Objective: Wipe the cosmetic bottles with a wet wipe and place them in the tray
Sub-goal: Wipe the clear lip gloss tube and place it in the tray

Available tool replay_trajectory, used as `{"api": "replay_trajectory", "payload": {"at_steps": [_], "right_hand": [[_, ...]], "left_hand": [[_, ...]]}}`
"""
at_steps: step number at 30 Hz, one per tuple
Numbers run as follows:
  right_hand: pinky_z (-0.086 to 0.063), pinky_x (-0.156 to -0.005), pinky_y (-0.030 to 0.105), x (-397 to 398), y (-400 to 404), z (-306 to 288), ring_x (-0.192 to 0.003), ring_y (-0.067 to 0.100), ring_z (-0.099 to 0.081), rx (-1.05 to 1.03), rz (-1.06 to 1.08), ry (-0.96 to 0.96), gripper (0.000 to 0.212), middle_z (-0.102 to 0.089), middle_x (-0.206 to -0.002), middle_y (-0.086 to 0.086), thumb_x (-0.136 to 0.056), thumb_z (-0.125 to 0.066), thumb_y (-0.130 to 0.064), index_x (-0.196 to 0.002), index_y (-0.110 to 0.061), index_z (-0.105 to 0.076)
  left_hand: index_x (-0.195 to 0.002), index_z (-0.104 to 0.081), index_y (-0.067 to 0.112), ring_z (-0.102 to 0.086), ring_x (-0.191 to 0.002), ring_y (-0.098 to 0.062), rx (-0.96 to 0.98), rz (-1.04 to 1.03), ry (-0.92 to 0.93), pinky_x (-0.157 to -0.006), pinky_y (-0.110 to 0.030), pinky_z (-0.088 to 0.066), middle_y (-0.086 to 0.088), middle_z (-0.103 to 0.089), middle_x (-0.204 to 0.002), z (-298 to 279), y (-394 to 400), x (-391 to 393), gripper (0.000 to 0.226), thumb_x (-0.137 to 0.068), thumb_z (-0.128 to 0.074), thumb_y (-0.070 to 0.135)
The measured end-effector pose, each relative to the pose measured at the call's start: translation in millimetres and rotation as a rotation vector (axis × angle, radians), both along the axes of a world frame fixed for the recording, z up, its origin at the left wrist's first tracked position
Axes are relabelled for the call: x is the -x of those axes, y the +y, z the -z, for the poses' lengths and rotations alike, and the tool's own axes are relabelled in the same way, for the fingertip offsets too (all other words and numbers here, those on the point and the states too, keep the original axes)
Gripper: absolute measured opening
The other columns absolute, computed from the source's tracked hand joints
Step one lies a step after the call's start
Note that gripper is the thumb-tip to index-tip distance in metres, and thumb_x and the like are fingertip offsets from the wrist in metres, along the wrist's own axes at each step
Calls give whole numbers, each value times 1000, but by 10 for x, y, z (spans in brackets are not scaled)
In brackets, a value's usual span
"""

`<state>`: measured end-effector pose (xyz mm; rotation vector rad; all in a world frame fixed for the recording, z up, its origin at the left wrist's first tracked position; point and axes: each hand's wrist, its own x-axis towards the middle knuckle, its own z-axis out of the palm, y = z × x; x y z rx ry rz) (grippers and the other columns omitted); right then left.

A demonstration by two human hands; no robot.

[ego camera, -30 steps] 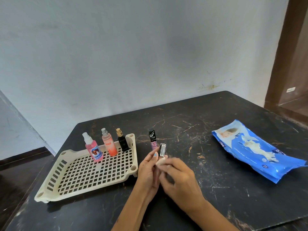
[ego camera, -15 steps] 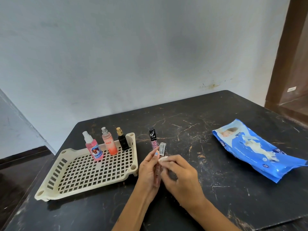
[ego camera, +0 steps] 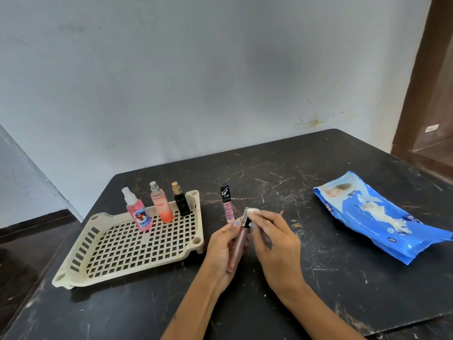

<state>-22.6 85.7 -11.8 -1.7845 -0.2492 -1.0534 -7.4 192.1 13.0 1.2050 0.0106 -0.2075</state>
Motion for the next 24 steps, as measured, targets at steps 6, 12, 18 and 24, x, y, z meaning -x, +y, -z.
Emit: {"api": "replay_trajectory", "payload": {"at_steps": [6,12,18,24], "right_hand": [[-55,-80,23,71,45,-12,-90,9,-66,109,-143,-31,20,-69,-96,2,-80,-58,-6,-92,-4,-75],[-55,-68,27,195,73,9,-77,15,-66,270,-255,-85,14,-68,-86,2,-72,-60,-2,-80,-4,-72],[-55,-78,27,124,74,24,-90,14,-66,238,-125,-19,21,-68,-99,5,-78,-63,0,-96,-1,-73],[-50,-73,15,254,87,-18,-68,18,-59,422,-289,-142,8,-65,-80,4,-66,-62,3,-70,-2,-67]], "left_hand": [[-88,-62,0,-60,-61,-15,69,-64,81,-57,-22,-51,-11,-61,-71,-55,-9,14,23,-91,-45,15],[-84,-57,2,-55,-47,-11,90,-91,122,-46,-20,-47,-5,-57,-58,-53,0,25,30,-98,-36,17],[-79,-59,3,-61,-58,-16,203,-74,179,-56,-23,-53,-10,-59,-68,-76,-17,20,33,-97,-40,23],[-90,-56,2,-44,-46,-8,10,-121,36,-44,-16,-39,-5,-52,-65,-89,3,20,23,-97,-40,17]]}}
